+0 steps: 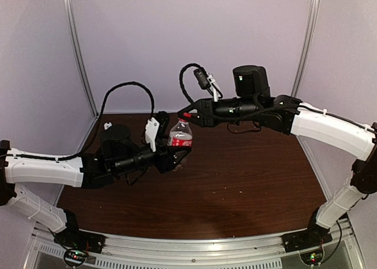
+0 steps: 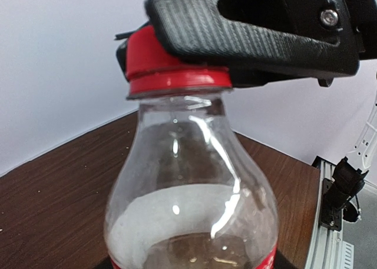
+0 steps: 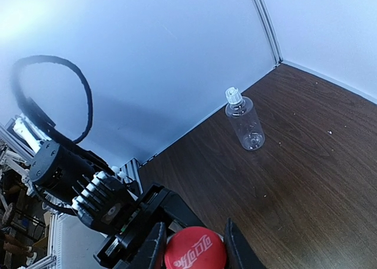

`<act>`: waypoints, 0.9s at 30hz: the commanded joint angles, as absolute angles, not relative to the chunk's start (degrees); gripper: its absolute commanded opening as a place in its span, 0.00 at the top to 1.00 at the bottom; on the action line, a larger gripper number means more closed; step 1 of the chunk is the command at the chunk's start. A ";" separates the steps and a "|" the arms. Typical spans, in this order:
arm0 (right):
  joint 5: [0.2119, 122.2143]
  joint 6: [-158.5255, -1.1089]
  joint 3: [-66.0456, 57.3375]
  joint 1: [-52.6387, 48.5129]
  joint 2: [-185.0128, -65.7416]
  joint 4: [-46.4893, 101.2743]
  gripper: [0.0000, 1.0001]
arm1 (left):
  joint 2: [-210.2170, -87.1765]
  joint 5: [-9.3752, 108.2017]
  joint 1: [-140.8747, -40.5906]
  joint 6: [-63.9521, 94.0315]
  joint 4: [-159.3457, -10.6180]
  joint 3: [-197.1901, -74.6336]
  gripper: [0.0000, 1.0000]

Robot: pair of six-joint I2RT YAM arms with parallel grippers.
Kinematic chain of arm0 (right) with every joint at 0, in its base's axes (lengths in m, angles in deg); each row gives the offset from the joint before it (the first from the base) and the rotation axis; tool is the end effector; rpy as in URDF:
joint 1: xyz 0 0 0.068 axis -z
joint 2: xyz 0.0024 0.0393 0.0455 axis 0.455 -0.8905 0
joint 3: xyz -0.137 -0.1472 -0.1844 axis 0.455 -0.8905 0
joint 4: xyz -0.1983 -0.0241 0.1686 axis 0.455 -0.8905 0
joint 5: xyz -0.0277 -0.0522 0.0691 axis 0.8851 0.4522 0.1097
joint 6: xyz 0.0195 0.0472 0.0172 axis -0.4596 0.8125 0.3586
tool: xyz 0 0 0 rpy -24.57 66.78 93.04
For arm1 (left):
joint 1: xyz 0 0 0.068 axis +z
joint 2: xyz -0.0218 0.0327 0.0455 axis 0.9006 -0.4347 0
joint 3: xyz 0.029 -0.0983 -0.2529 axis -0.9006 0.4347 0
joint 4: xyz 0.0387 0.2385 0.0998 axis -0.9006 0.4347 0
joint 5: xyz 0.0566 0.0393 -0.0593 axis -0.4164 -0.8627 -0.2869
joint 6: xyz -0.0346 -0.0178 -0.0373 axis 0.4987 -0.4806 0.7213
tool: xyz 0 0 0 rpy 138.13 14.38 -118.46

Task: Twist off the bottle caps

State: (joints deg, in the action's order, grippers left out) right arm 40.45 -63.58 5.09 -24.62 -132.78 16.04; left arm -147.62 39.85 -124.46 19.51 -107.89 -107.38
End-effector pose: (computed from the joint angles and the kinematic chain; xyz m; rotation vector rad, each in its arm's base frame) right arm 0.2115 0.2950 0.3950 -0.8676 1.8408 1.3264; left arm 0.1491 -0.2592 0.2835 0.6477 1.6441 -0.9724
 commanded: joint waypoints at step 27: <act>9.13 -78.83 6.78 -19.09 -133.18 18.07 0.28 | -143.38 62.72 -124.77 19.46 -114.68 -105.88 0.71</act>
State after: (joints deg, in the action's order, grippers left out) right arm -0.60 -85.07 8.85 -19.48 -136.33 15.43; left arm -145.52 69.71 -123.69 22.01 -114.06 -105.85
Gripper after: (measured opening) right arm 0.659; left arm 0.544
